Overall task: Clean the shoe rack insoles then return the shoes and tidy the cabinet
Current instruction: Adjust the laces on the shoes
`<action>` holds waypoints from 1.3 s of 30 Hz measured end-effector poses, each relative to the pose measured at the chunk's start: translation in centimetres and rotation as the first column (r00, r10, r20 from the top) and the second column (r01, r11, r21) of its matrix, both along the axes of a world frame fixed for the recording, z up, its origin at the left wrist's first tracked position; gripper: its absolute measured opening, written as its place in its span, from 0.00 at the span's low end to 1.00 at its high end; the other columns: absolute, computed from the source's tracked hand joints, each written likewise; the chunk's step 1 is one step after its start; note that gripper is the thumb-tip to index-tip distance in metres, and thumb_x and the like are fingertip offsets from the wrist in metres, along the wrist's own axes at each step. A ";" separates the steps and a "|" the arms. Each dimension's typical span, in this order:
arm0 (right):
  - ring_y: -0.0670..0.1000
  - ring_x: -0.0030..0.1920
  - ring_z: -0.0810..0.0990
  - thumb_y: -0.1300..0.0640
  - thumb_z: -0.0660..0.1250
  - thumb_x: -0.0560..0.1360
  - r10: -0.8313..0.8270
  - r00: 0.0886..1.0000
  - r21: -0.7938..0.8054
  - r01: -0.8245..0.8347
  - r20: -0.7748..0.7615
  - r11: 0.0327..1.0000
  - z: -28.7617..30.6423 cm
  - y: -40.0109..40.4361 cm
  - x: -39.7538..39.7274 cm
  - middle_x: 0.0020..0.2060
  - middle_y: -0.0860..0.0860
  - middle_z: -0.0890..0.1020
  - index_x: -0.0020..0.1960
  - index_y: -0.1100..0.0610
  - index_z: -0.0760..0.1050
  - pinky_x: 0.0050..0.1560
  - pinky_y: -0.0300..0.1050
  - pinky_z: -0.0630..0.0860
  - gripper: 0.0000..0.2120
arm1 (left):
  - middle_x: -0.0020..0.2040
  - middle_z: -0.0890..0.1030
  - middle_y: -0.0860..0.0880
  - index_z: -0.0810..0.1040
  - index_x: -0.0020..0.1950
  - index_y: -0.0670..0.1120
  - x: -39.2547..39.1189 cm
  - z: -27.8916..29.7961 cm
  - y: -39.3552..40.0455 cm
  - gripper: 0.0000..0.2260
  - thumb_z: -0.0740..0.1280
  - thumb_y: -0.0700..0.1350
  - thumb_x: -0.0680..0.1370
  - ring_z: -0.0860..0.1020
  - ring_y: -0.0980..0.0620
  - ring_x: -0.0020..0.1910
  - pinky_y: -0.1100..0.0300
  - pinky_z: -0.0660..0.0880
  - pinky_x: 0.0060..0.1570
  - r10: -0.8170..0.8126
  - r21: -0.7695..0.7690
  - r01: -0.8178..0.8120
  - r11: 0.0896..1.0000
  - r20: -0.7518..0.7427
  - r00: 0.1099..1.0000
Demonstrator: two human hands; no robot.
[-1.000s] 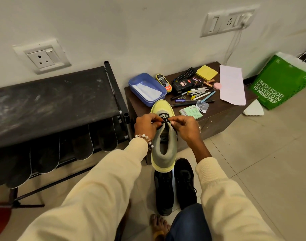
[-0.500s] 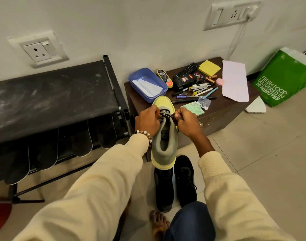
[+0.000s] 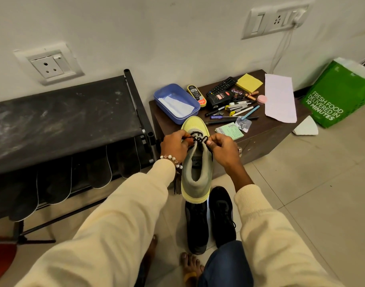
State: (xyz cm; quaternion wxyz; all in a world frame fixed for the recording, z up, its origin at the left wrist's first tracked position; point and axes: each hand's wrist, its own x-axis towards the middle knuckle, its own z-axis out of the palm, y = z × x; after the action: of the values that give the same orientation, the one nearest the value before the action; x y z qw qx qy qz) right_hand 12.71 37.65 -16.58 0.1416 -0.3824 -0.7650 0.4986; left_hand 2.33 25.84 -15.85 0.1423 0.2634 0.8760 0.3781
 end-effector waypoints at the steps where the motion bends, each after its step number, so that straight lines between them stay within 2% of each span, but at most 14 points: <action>1: 0.51 0.47 0.82 0.58 0.64 0.78 -0.023 0.999 -0.080 0.020 -0.039 0.997 0.0 0.0 0.2 0.43 0.50 0.83 0.46 0.52 0.78 0.54 0.54 0.78 0.04 | 0.47 0.83 0.45 0.81 0.51 0.46 -0.1 0.0 -0.1 0.06 0.69 0.46 0.77 0.80 0.47 0.47 0.58 0.74 0.48 0.013 0.031 -0.015 0.999 0.049 0.999; 4: 0.55 0.52 0.81 0.60 0.67 0.76 0.039 0.991 -0.193 -0.064 -0.127 0.979 -0.2 0.3 1.3 0.48 0.56 0.83 0.52 0.59 0.79 0.59 0.58 0.76 0.06 | 0.45 0.82 0.48 0.79 0.50 0.45 -0.2 -0.2 -1.0 0.05 0.71 0.43 0.76 0.81 0.51 0.44 0.56 0.79 0.50 0.020 0.152 -0.053 0.987 0.209 0.978; 6: 0.53 0.54 0.81 0.60 0.67 0.76 0.099 0.985 -0.211 -0.128 -0.144 0.969 -0.4 0.0 2.1 0.49 0.54 0.84 0.53 0.57 0.80 0.60 0.56 0.76 0.07 | 0.43 0.82 0.50 0.80 0.45 0.48 0.1 -0.3 -1.9 0.03 0.72 0.43 0.75 0.80 0.55 0.43 0.58 0.78 0.51 -0.016 0.165 -0.021 0.986 0.217 0.976; 9: 0.53 0.52 0.82 0.61 0.67 0.76 0.078 0.986 -0.203 -0.108 -0.149 0.973 -0.4 -0.5 2.3 0.47 0.53 0.84 0.49 0.53 0.80 0.60 0.57 0.76 0.05 | 0.50 0.83 0.47 0.80 0.42 0.49 0.8 -0.5 -2.5 0.03 0.73 0.41 0.74 0.81 0.52 0.49 0.60 0.76 0.55 -0.057 0.173 0.017 0.985 0.230 0.971; 13: 0.57 0.51 0.81 0.58 0.65 0.78 0.045 0.996 -0.174 -0.057 -0.072 0.983 -0.2 -0.5 1.7 0.45 0.54 0.84 0.47 0.55 0.79 0.58 0.59 0.76 0.05 | 0.47 0.83 0.44 0.81 0.44 0.44 0.7 -0.2 -2.0 0.03 0.69 0.42 0.77 0.80 0.49 0.46 0.60 0.75 0.49 -0.022 0.113 0.004 0.994 0.159 0.987; 15: 0.59 0.53 0.80 0.59 0.60 0.80 -0.061 0.991 -0.319 0.020 -0.119 0.947 -0.1 -0.2 1.7 0.45 0.56 0.83 0.45 0.56 0.77 0.59 0.58 0.76 0.09 | 0.47 0.82 0.41 0.77 0.49 0.41 0.3 -0.1 -1.7 0.06 0.63 0.43 0.80 0.80 0.48 0.43 0.62 0.75 0.40 0.039 0.115 -0.064 0.991 0.208 0.977; 17: 0.60 0.53 0.81 0.61 0.55 0.82 -0.219 0.951 -0.545 0.069 -0.216 0.836 -0.1 -0.1 1.8 0.45 0.59 0.83 0.45 0.61 0.74 0.59 0.53 0.77 0.11 | 0.50 0.82 0.40 0.74 0.50 0.41 0.1 0.0 -1.5 0.07 0.59 0.42 0.82 0.80 0.49 0.43 0.67 0.76 0.34 0.104 0.167 -0.172 0.971 0.355 0.929; 20: 0.57 0.51 0.82 0.61 0.55 0.82 -0.325 0.912 -0.651 0.089 -0.252 0.754 -0.2 -0.3 1.8 0.46 0.61 0.83 0.50 0.64 0.72 0.57 0.50 0.78 0.09 | 0.51 0.82 0.40 0.73 0.48 0.43 0.3 -0.1 -1.2 0.07 0.58 0.42 0.83 0.82 0.47 0.47 0.58 0.79 0.43 0.149 0.192 -0.250 0.949 0.428 0.892; 24: 0.54 0.49 0.82 0.63 0.64 0.78 -0.228 0.940 -0.527 0.063 -0.254 0.848 0.0 -0.4 2.0 0.45 0.57 0.83 0.51 0.62 0.76 0.57 0.51 0.78 0.04 | 0.50 0.83 0.43 0.75 0.50 0.45 0.6 -0.5 -1.5 0.02 0.64 0.42 0.80 0.82 0.47 0.48 0.52 0.79 0.52 0.115 0.206 -0.189 0.960 0.323 0.939; 27: 0.53 0.49 0.82 0.61 0.69 0.75 -0.011 0.984 -0.323 -0.049 -0.180 0.945 0.0 -0.3 2.3 0.46 0.56 0.84 0.51 0.60 0.80 0.57 0.53 0.78 0.07 | 0.49 0.83 0.48 0.79 0.53 0.48 0.6 -0.5 -2.0 0.07 0.71 0.44 0.76 0.80 0.52 0.47 0.59 0.76 0.52 0.004 0.178 -0.051 0.983 0.254 0.967; 29: 0.54 0.48 0.82 0.60 0.69 0.75 0.014 0.992 -0.245 -0.044 -0.126 0.969 -0.1 -0.3 2.2 0.45 0.56 0.84 0.49 0.60 0.81 0.57 0.55 0.78 0.05 | 0.46 0.84 0.47 0.83 0.50 0.44 0.7 -0.5 -2.1 0.06 0.71 0.44 0.75 0.79 0.54 0.44 0.62 0.74 0.49 -0.017 0.130 -0.003 0.991 0.154 0.988; 35: 0.54 0.43 0.80 0.50 0.66 0.77 0.029 0.990 0.080 -0.040 0.140 0.996 1.2 -0.3 0.9 0.39 0.53 0.82 0.42 0.55 0.78 0.47 0.51 0.78 0.09 | 0.40 0.83 0.43 0.83 0.45 0.40 0.9 1.0 -0.8 0.10 0.69 0.47 0.77 0.79 0.47 0.41 0.60 0.72 0.43 0.104 -0.002 -0.104 0.995 0.032 0.994; 37: 0.51 0.39 0.78 0.51 0.66 0.77 0.006 0.986 0.091 -0.021 0.165 0.996 2.3 -0.4 0.6 0.35 0.52 0.81 0.40 0.55 0.77 0.43 0.48 0.76 0.09 | 0.40 0.82 0.42 0.83 0.44 0.40 0.9 1.8 -0.2 0.13 0.69 0.50 0.77 0.78 0.45 0.42 0.57 0.74 0.44 0.143 -0.061 -0.141 0.988 0.025 0.989; 39: 0.50 0.33 0.76 0.56 0.67 0.76 -0.055 0.996 -0.089 0.061 0.071 0.994 3.8 -0.5 0.5 0.31 0.52 0.79 0.40 0.58 0.78 0.38 0.46 0.76 0.08 | 0.39 0.83 0.43 0.84 0.43 0.40 0.8 2.9 0.1 0.13 0.71 0.51 0.75 0.78 0.46 0.42 0.57 0.74 0.44 0.183 -0.087 -0.178 0.980 0.055 0.982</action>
State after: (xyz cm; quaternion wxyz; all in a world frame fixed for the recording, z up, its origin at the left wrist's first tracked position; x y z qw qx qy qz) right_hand 13.19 37.12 -12.79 0.1120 -0.4273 -0.7344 0.5153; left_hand 3.09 25.94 -12.99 0.1457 0.1647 0.9062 0.3612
